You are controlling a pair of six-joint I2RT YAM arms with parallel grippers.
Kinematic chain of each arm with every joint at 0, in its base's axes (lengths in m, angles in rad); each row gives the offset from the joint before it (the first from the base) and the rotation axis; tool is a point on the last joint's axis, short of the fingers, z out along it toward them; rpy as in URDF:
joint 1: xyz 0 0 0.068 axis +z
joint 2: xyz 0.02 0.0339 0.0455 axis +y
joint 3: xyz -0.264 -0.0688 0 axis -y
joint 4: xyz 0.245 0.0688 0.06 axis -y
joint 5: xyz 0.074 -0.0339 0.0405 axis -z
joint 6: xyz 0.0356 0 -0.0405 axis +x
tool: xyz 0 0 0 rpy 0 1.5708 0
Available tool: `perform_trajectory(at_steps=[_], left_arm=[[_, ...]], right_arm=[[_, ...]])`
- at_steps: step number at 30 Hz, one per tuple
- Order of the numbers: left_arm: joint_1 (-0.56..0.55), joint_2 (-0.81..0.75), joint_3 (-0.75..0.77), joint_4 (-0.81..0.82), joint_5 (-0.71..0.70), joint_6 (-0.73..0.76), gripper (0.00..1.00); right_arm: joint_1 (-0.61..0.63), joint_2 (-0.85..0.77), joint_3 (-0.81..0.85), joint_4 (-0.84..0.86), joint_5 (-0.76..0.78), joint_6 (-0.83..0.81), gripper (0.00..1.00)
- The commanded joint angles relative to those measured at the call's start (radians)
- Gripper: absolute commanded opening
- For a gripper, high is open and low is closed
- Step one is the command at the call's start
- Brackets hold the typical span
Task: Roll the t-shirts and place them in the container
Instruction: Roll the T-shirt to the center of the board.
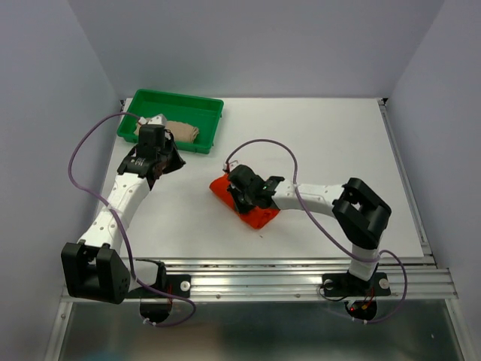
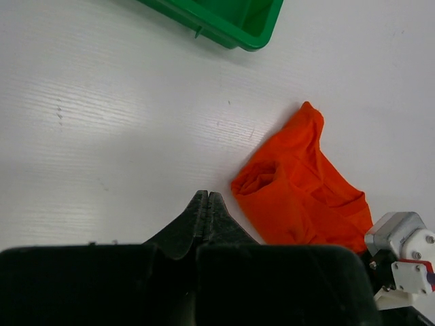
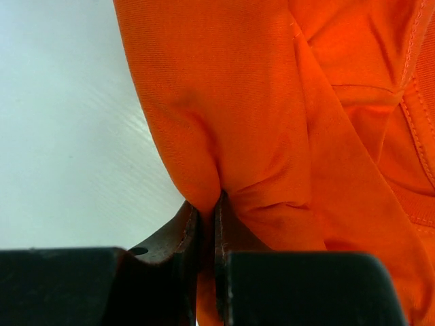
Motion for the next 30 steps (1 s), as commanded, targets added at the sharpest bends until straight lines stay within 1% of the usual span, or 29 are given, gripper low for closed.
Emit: perform_trajectory(at_steps=[1, 2, 8, 17, 23, 30], left_arm=[[0.004, -0.009, -0.019, 0.027, 0.012, 0.025, 0.00], [0.004, -0.010, -0.019, 0.027, 0.015, 0.027, 0.00], [0.004, -0.012, -0.027, 0.029, 0.032, 0.036, 0.00], [0.004, -0.015, -0.031, 0.026, 0.049, 0.051, 0.00], [0.004, -0.018, -0.033, 0.026, 0.071, 0.059, 0.00], [-0.009, -0.024, -0.050, 0.032, 0.110, 0.067, 0.00]], right_arm=[[-0.049, -0.039, -0.011, 0.045, -0.269, 0.068, 0.01], [-0.072, -0.037, -0.009, 0.051, -0.327, 0.082, 0.01], [-0.159, -0.014, -0.012, 0.083, -0.536, 0.148, 0.01], [-0.247, 0.029, -0.023, 0.153, -0.780, 0.219, 0.01], [-0.278, 0.067, -0.040, 0.209, -0.895, 0.271, 0.01], [-0.310, 0.105, -0.034, 0.223, -0.967, 0.288, 0.01]])
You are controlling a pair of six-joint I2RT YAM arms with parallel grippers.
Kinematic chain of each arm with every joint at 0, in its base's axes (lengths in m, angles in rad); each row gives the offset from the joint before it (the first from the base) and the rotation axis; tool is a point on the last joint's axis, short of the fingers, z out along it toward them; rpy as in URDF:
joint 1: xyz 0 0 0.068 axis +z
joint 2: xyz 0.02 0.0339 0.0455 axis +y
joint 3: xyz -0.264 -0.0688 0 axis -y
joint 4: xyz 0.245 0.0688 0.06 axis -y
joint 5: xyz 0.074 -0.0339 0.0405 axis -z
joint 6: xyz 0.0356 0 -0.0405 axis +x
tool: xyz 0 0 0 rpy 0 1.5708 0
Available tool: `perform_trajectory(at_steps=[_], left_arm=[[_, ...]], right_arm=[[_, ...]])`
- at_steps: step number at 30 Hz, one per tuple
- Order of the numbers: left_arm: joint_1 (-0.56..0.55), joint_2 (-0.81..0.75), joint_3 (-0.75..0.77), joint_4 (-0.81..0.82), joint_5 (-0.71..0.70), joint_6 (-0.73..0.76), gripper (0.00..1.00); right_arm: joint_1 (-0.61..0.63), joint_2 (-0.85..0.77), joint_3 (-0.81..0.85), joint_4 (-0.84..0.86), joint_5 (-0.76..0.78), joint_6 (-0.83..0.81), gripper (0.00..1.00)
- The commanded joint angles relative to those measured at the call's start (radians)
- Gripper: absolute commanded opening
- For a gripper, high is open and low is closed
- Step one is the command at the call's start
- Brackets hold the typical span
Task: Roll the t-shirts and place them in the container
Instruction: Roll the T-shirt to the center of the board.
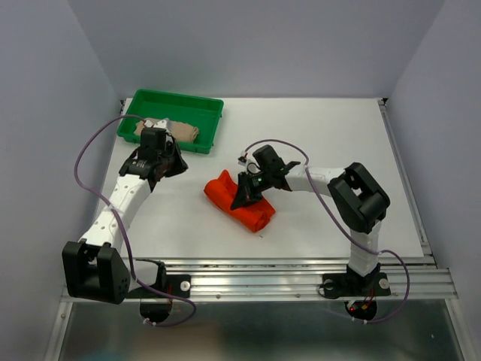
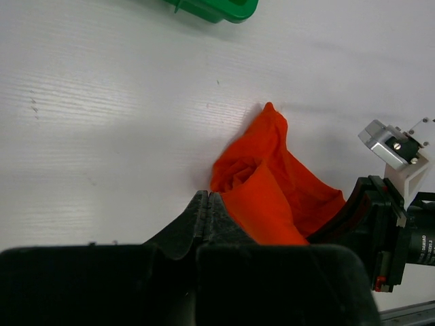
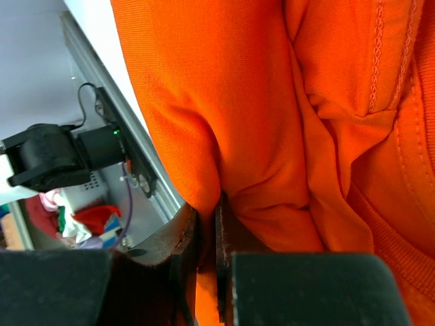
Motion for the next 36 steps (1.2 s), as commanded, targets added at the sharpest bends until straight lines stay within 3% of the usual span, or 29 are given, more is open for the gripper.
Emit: perform_trajectory(at_steps=[1, 15, 36], left_arm=[[-0.017, -0.026, -0.021, 0.026, 0.037, 0.022, 0.00], [-0.276, 0.052, -0.045, 0.030, 0.016, 0.022, 0.00], [-0.347, 0.252, 0.007, 0.069, -0.006, 0.050, 0.00]], right_arm=[[-0.020, 0.024, 0.000, 0.054, -0.106, 0.026, 0.01], [-0.087, 0.107, 0.031, 0.051, -0.238, 0.007, 0.01], [-0.138, 0.135, 0.054, 0.049, -0.287, 0.013, 0.02]])
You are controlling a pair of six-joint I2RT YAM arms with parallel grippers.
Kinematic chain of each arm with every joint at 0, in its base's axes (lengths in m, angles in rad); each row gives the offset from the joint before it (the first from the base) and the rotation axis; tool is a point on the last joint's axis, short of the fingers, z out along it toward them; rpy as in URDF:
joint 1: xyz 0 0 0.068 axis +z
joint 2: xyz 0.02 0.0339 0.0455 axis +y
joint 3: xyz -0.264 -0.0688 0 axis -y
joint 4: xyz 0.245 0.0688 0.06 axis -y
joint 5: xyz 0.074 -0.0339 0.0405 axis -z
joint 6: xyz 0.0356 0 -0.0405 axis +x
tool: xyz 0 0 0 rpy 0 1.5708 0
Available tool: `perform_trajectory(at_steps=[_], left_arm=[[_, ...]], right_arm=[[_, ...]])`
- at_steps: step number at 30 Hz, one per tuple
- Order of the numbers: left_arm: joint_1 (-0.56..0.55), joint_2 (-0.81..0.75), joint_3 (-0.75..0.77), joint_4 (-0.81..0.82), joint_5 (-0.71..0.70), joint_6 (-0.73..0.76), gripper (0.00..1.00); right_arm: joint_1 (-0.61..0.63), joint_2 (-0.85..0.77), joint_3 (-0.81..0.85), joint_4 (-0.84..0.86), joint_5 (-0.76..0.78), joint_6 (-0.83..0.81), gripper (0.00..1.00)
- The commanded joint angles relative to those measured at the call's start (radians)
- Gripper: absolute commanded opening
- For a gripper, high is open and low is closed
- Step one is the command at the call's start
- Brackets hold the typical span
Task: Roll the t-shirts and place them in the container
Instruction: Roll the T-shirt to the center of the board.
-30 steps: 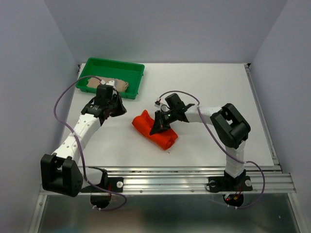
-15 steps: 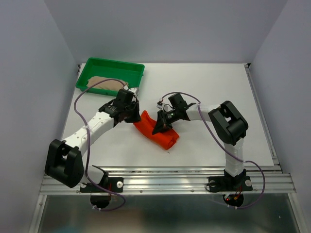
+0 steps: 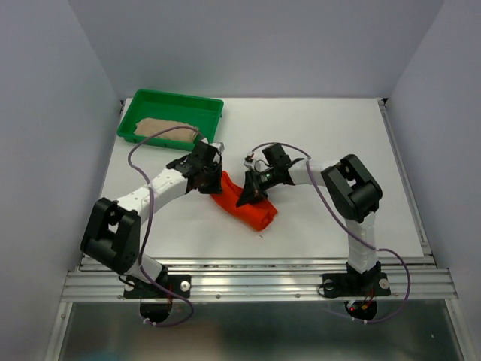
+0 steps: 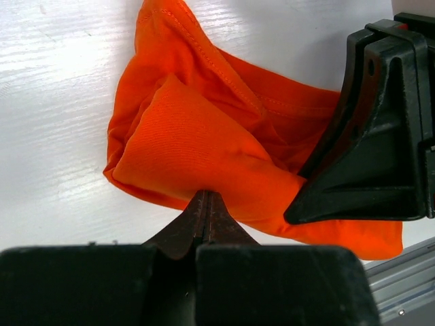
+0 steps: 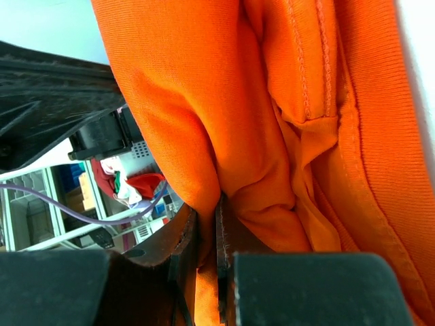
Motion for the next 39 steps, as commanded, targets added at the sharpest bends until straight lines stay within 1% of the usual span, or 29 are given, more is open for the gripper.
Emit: perform_trajectory(at_steps=[1, 6, 8, 9, 10, 11, 12, 14, 15, 17, 18, 20, 25, 29, 39], left_arm=[[-0.008, 0.028, 0.051, 0.037, -0.009, 0.018, 0.00], [-0.009, 0.074, 0.061, 0.072, -0.007, 0.018, 0.00], [-0.009, 0.088, 0.061, 0.088, -0.007, 0.015, 0.00], [-0.009, 0.103, 0.064, 0.092, -0.007, 0.013, 0.00], [-0.009, 0.108, 0.063, 0.097, -0.006, 0.013, 0.00], [-0.009, 0.114, 0.064, 0.103, -0.006, 0.010, 0.00], [-0.009, 0.123, 0.064, 0.104, -0.007, 0.008, 0.00], [-0.009, 0.129, 0.066, 0.106, -0.009, 0.005, 0.00], [-0.008, 0.132, 0.064, 0.111, -0.009, 0.005, 0.00], [-0.009, 0.135, 0.064, 0.114, -0.007, 0.004, 0.00], [-0.009, 0.138, 0.066, 0.114, -0.009, 0.004, 0.00], [-0.009, 0.143, 0.068, 0.114, -0.010, 0.002, 0.00], [-0.008, 0.152, 0.074, 0.108, -0.019, 0.004, 0.00], [-0.008, 0.152, 0.075, 0.106, -0.024, 0.001, 0.00], [-0.008, 0.157, 0.077, 0.104, -0.030, 0.002, 0.00]], right_arm=[[-0.017, 0.006, 0.031, 0.015, -0.004, 0.000, 0.02], [-0.026, 0.008, 0.032, 0.015, 0.001, 0.000, 0.03], [-0.026, -0.001, 0.032, 0.006, 0.013, -0.005, 0.14], [-0.035, -0.008, 0.032, -0.001, 0.030, -0.013, 0.21], [-0.035, -0.015, 0.032, -0.008, 0.038, -0.029, 0.35], [-0.035, -0.024, 0.037, -0.047, 0.056, -0.043, 0.41], [-0.035, -0.047, 0.045, -0.073, 0.103, -0.086, 0.52], [-0.035, -0.075, 0.043, -0.101, 0.136, -0.114, 0.60], [-0.035, -0.106, 0.042, -0.139, 0.178, -0.149, 0.64], [-0.035, -0.132, 0.035, -0.185, 0.209, -0.177, 0.66], [-0.035, -0.146, 0.023, -0.198, 0.249, -0.196, 0.67], [-0.035, -0.190, 0.006, -0.219, 0.280, -0.217, 0.67], [0.000, -0.270, -0.034, -0.290, 0.378, -0.284, 0.68], [0.046, -0.337, -0.084, -0.313, 0.435, -0.299, 0.69], [0.137, -0.365, -0.112, -0.345, 0.582, -0.289, 0.73]])
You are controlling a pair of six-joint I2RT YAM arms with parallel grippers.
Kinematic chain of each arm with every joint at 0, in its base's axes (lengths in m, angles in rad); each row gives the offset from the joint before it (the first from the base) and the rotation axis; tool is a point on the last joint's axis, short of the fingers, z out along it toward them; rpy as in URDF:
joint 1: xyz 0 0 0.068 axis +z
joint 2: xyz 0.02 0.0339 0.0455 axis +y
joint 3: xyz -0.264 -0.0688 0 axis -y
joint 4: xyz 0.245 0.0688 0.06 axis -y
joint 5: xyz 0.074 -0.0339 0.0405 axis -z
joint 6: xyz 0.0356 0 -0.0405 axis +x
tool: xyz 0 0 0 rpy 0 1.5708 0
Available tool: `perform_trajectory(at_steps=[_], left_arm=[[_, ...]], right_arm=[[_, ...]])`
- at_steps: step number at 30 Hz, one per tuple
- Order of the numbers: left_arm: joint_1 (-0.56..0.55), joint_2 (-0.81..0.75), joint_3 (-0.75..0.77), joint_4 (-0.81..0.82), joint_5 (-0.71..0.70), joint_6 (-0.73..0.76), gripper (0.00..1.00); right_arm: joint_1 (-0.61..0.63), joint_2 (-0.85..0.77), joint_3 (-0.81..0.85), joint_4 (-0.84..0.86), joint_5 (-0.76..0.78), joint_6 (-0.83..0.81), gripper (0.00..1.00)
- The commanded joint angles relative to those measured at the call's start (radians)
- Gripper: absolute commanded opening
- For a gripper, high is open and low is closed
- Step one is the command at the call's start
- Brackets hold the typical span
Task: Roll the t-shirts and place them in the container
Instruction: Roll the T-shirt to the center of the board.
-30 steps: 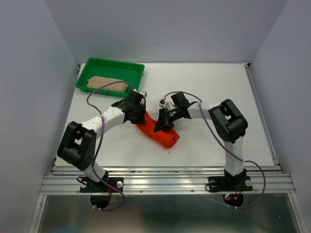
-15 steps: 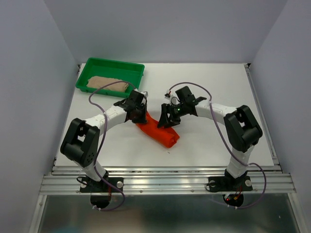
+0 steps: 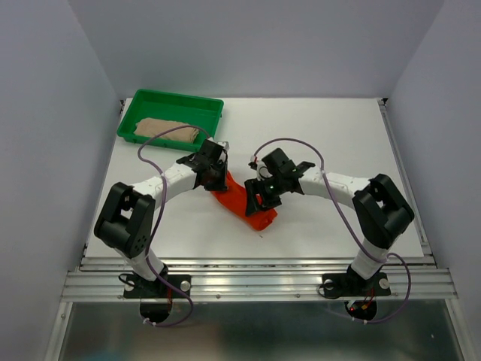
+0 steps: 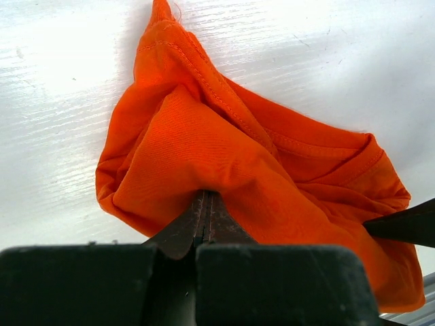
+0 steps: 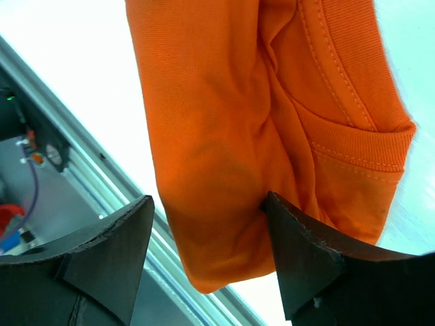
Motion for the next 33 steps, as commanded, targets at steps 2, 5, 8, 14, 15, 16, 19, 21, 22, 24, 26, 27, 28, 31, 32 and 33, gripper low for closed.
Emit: perform_trajectory(at_steps=[2, 5, 8, 14, 15, 16, 19, 21, 22, 24, 26, 27, 28, 31, 32, 33], left_arm=[[-0.004, 0.002, 0.037, 0.005, -0.024, 0.005, 0.00], [-0.004, 0.002, 0.040, 0.001, -0.027, 0.006, 0.00], [-0.004, 0.000, 0.043, -0.002, -0.029, 0.006, 0.00], [-0.001, 0.002, 0.046, -0.007, -0.036, 0.009, 0.00], [-0.001, 0.000, 0.047, -0.009, -0.039, 0.009, 0.00], [-0.001, 0.000, 0.047, -0.010, -0.039, 0.009, 0.00], [0.000, -0.006, 0.050, -0.016, -0.042, 0.011, 0.00], [0.000, -0.009, 0.054, -0.019, -0.046, 0.014, 0.00], [0.000, -0.013, 0.052, -0.019, -0.046, 0.015, 0.00], [0.000, -0.015, 0.054, -0.024, -0.047, 0.017, 0.00], [0.000, -0.017, 0.055, -0.025, -0.047, 0.017, 0.00], [0.002, -0.018, 0.055, -0.025, -0.046, 0.018, 0.00], [0.000, -0.020, 0.054, -0.025, -0.044, 0.017, 0.00], [0.000, -0.021, 0.057, -0.025, -0.041, 0.018, 0.00], [0.002, -0.021, 0.058, -0.025, -0.041, 0.020, 0.00], [0.002, -0.021, 0.061, -0.025, -0.035, 0.018, 0.00]], right_arm=[[0.058, -0.025, 0.001, -0.025, 0.133, 0.000, 0.72], [0.081, -0.005, 0.004, -0.028, 0.185, 0.009, 0.66], [0.090, 0.004, -0.003, -0.022, 0.207, 0.018, 0.57], [0.090, 0.009, -0.028, -0.018, 0.224, 0.022, 0.33], [0.090, 0.007, -0.028, -0.018, 0.218, 0.019, 0.29], [0.090, 0.006, -0.030, -0.018, 0.201, 0.015, 0.22], [0.090, -0.004, -0.030, 0.002, 0.129, 0.000, 0.14], [0.079, -0.005, -0.034, 0.020, 0.038, -0.018, 0.08], [0.064, -0.004, -0.037, 0.027, 0.011, -0.026, 0.06], [0.049, 0.002, -0.045, 0.034, -0.054, -0.049, 0.03], [0.021, 0.007, -0.051, 0.034, -0.104, -0.075, 0.01], [0.021, 0.007, -0.054, 0.033, -0.121, -0.084, 0.01], [0.009, 0.004, -0.056, 0.033, -0.141, -0.095, 0.01], [-0.017, -0.011, -0.066, 0.033, -0.180, -0.104, 0.01], [-0.026, -0.013, -0.071, 0.034, -0.189, -0.107, 0.01], [-0.042, -0.017, -0.082, 0.034, -0.195, -0.106, 0.01]])
